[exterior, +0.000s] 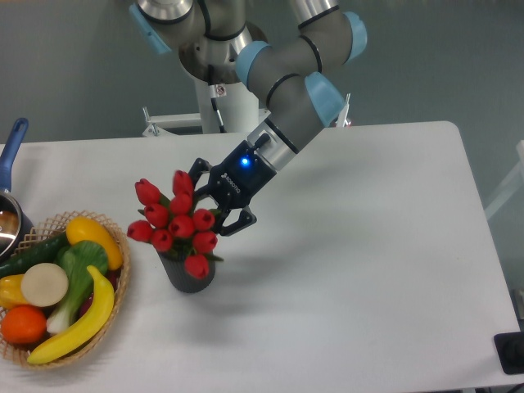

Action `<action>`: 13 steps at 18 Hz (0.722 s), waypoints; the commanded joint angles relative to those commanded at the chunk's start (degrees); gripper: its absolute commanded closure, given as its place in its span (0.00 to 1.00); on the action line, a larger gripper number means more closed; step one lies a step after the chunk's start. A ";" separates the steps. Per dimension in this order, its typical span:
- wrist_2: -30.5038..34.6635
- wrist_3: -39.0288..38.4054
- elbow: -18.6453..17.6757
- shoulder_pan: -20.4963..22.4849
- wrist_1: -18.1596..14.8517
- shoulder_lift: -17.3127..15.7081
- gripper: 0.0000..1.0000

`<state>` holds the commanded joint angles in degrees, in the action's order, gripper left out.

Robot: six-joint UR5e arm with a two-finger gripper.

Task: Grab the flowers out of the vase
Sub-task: 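Close the gripper on the tulip stems, then lift the gripped tulips up out of the black vase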

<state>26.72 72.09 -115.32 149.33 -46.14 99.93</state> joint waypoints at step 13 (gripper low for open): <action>-0.62 -18.20 6.42 0.70 -0.44 -7.99 1.00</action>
<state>26.10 53.89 -108.90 150.03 -46.58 91.94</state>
